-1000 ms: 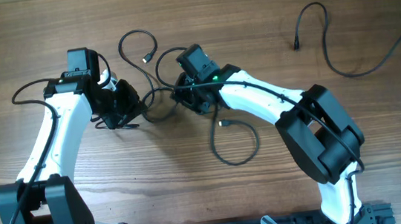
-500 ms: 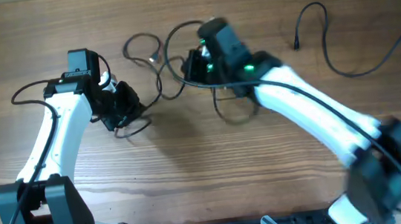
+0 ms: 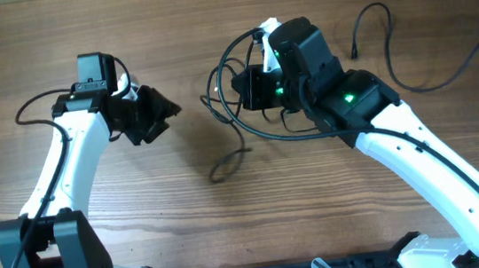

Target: Untangle cables

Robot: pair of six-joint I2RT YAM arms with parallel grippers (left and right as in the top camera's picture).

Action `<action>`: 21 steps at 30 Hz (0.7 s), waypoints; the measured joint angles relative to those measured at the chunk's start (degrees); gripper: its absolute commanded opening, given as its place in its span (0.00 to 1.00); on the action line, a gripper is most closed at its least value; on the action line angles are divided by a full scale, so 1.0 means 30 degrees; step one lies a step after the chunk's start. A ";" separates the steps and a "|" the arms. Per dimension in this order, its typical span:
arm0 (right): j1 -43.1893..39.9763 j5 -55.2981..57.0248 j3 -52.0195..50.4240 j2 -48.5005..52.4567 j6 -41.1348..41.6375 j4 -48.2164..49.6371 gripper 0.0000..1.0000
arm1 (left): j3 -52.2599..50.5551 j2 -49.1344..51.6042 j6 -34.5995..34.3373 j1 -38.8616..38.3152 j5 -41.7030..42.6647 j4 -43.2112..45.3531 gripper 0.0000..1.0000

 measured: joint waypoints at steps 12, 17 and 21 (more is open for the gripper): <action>0.0000 -0.0423 0.0000 0.0000 -0.0117 0.0138 0.04 | 0.0007 0.0000 -0.5064 0.0000 0.4656 0.0160 0.71; 0.0000 -0.0954 0.0000 0.0000 -0.0168 0.0313 0.04 | 0.0007 0.0000 -0.7359 -0.0117 0.5144 0.0168 0.73; 0.0007 -0.1865 0.0000 0.0000 -0.0546 0.0503 0.04 | 0.0015 0.0000 -0.8488 -0.0386 0.5282 0.0911 0.55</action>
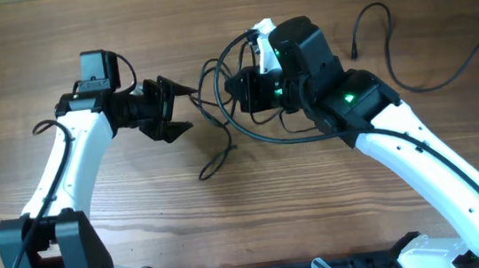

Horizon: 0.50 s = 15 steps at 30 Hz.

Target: Untangle cables

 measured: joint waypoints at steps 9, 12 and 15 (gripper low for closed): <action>0.0000 -0.0554 0.0000 0.0000 -0.0415 0.0022 0.55 | 0.0000 0.0000 -0.0568 -0.0138 0.0146 0.0576 0.04; 0.0000 0.0605 0.0000 0.0000 -0.0357 0.0029 0.62 | 0.0007 0.0000 0.0233 -0.0138 0.0146 0.0240 0.04; -0.0007 0.1792 0.0000 0.0000 0.0015 0.0029 0.63 | 0.0000 0.0000 0.1749 -0.0138 0.0146 -0.0772 0.04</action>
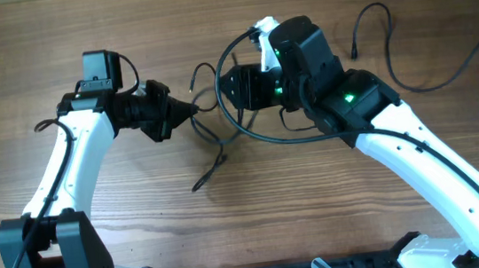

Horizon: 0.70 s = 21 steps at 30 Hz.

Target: Untangle cables

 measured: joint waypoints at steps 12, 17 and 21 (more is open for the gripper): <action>0.0000 0.1355 0.0000 0.1100 0.0561 -0.0474 0.51 | 0.0000 0.0000 0.4903 0.0000 0.0000 -0.2171 0.04; 0.0007 -0.1282 0.0007 0.2550 -0.0656 -0.0758 0.48 | 0.0000 0.0000 0.5297 0.0000 0.0000 -0.2157 0.04; 0.0007 -0.3402 0.0000 0.3126 -0.2302 -0.1450 0.47 | 0.0000 0.0000 0.5501 0.0153 0.0000 -0.2164 0.04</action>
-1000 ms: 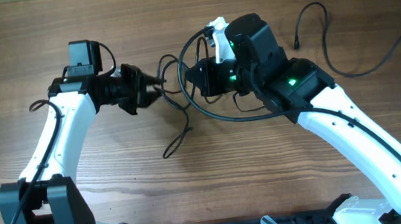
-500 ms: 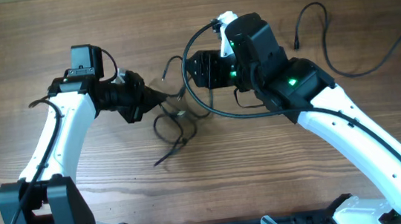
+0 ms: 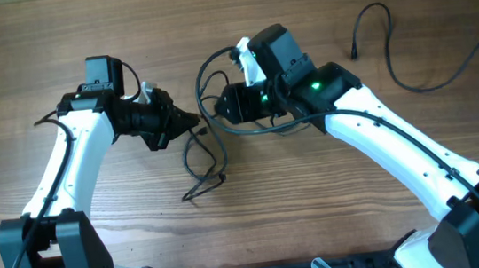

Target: Untangle cables

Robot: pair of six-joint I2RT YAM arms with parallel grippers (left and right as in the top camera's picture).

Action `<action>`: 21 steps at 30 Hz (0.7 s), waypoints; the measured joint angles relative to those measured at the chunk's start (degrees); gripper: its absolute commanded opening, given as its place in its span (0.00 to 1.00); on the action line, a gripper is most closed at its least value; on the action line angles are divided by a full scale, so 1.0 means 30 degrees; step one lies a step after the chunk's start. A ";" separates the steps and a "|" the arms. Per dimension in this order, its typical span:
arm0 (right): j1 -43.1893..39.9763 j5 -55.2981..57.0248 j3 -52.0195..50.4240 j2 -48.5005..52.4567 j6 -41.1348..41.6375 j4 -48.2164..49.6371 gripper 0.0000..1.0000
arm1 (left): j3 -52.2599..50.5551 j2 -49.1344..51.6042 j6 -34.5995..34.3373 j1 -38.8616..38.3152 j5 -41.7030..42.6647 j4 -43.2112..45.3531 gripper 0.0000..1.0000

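A tangle of thin black cable (image 3: 196, 161) hangs between my two grippers at the middle of the table. From the left, my left gripper (image 3: 188, 121) is shut on a strand of it. Just to its right, my right gripper (image 3: 222, 108) is shut on the looped part, with loops arching over its head. A free end trails down to the table at the front. Whether more than one cable is in the bundle I cannot tell.
A separate long black cable (image 3: 390, 63) lies loose at the far right, running off toward the right edge. The wooden table (image 3: 97, 220) spreads around both arms. A dark rail lines the front edge.
Both grippers have shifted left with the cable held between them; the right arm has swung further left. The dangling end now lies lower and more to the left.
First my left gripper stood open, apart from the tangle that my right gripper held. Then it was open right at the loops. Then it was shut on a strand. Now both grippers sit further left, the cable strung between them.
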 measured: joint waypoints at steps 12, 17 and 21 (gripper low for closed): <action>0.0000 -0.0648 0.0007 0.2397 -0.2208 -0.0015 0.56 | 0.0000 0.0000 0.1960 0.2834 -0.0007 -0.1392 0.04; 0.0036 -0.2055 0.0007 0.4226 -0.2280 0.0605 0.59 | 0.0007 0.0000 0.2280 0.2885 -0.0095 -0.1435 0.04; 0.0423 -0.2667 0.0007 0.5501 -0.2280 0.1494 0.60 | 0.0000 0.0000 0.2295 0.2885 -0.0124 -0.1435 0.04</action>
